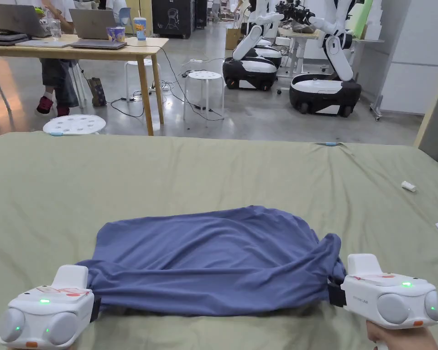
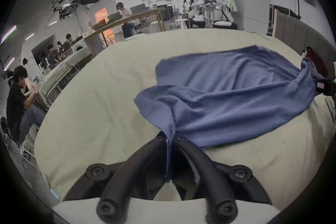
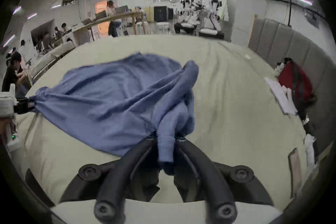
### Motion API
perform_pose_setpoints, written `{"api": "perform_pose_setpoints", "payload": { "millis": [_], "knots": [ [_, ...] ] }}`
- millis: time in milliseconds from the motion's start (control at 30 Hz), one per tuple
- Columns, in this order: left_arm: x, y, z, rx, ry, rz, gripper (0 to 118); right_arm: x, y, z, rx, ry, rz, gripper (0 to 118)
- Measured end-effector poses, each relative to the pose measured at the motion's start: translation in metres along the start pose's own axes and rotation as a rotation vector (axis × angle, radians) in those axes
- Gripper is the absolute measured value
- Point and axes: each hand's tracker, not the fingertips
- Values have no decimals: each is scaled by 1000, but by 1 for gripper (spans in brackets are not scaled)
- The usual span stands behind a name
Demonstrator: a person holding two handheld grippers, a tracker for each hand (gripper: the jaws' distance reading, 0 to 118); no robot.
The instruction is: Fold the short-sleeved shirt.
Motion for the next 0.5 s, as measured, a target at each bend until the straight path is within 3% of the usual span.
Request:
{"api": "perform_pose_setpoints", "payload": {
  "millis": [133, 333, 500],
  "knots": [
    [-14, -2, 41, 53, -7, 3, 1, -12, -7, 60, 38, -53, 80, 12],
    [-29, -42, 98, 43, -88, 15, 2, -7, -51, 126, 0, -48, 22, 12],
    [-21, -94, 97, -33, -114, 62, 2, -10, -113, 111, -126, -32, -54, 12]
  ]
}}
